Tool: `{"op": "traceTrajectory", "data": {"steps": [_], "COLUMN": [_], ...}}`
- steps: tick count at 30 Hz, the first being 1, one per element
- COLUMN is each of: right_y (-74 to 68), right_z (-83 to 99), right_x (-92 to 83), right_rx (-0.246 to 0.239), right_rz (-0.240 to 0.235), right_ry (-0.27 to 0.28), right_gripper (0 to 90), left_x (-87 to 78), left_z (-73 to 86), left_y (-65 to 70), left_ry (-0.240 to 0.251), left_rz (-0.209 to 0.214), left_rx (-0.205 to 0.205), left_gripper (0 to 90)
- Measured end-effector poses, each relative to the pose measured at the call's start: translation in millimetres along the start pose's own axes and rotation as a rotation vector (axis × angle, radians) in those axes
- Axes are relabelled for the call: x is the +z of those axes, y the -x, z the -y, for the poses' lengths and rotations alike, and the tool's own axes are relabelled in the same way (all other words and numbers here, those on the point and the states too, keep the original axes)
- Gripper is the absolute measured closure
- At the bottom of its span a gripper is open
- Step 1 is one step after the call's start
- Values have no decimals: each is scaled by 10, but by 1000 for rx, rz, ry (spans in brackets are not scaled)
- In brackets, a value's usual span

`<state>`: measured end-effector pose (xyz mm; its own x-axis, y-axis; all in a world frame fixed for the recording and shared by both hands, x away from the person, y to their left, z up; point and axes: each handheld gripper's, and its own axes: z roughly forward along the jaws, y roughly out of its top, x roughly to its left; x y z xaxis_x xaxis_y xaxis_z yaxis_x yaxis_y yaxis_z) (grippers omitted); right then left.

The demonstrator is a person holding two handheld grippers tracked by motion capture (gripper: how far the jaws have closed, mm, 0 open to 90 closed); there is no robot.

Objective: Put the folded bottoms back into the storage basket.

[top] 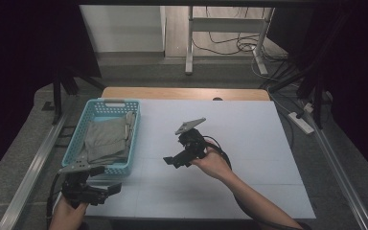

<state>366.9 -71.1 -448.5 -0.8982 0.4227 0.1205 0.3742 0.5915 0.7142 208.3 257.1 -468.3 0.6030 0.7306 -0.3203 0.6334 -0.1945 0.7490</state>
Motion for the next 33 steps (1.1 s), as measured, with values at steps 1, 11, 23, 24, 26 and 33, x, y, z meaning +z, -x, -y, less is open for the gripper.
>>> {"op": "traceTrajectory", "data": {"steps": [1, 11, 23, 24, 26, 33], "right_y": [-7, -48, -84, -84, -82, -66], "right_z": [8, 71, 158, 168, 192, 249], "right_x": [-8, -37, -191, -207, -231, -329], "right_rx": [-1, -15, -25, -23, -22, -18], "right_rz": [0, 9, 25, 27, 31, 44], "right_ry": [-6, -12, 17, 15, 20, 27], "right_gripper": [0, 0, 0, 0, 0, 0], "left_x": [-11, -130, -137, -139, -134, -133], "left_z": [19, 175, 195, 196, 195, 188], "left_y": [-1, -39, -28, -24, -21, -1], "left_ry": [0, 13, 30, 31, 26, 21], "left_rz": [0, -17, 8, 9, 13, -3], "left_rx": [-2, -23, 10, 15, 22, 34], "left_gripper": [0, 0, 0, 0, 0, 0]}}
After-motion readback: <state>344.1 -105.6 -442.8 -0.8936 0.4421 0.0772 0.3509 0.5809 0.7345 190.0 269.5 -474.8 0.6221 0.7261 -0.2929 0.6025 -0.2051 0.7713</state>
